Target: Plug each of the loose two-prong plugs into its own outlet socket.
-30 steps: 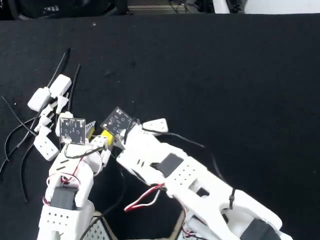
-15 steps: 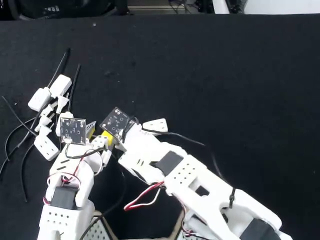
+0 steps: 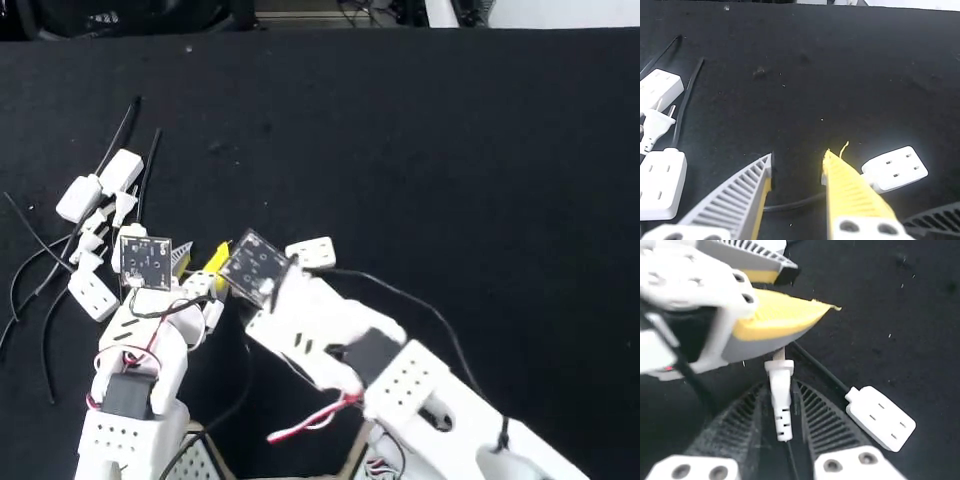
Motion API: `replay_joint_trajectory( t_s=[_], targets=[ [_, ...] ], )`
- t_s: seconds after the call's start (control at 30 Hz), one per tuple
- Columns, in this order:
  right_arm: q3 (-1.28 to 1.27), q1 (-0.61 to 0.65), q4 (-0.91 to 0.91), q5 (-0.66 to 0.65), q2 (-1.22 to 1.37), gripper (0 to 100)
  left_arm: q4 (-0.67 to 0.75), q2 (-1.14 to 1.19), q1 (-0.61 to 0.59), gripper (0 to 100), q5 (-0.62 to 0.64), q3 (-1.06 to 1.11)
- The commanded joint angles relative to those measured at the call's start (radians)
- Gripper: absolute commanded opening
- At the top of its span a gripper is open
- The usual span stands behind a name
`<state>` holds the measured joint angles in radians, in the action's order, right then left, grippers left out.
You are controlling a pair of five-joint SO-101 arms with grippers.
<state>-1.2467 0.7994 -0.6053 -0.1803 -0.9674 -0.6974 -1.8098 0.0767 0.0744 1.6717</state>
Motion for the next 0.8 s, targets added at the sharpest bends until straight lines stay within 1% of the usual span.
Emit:
replay_joint_trajectory(
  t_s=[0.0, 0.2, 0.4, 0.77],
  targets=[
    [-0.013, 0.011, 0.034, -0.012, -0.104, 1.1, -0.003, -0.002, 0.008, 17, -0.012, 0.013],
    [-0.039, 0.008, 0.031, -0.012, -0.177, 1.1, -0.003, -0.002, 0.008, 17, -0.012, 0.013],
    [-0.039, -0.058, 0.029, -0.008, -0.217, 1.1, -0.003, -0.002, 0.010, 17, -0.012, 0.013],
    [-0.071, -0.060, 0.028, -0.006, -0.205, 1.1, -0.003, -0.008, -0.004, 17, -0.012, 0.002]
  ],
)
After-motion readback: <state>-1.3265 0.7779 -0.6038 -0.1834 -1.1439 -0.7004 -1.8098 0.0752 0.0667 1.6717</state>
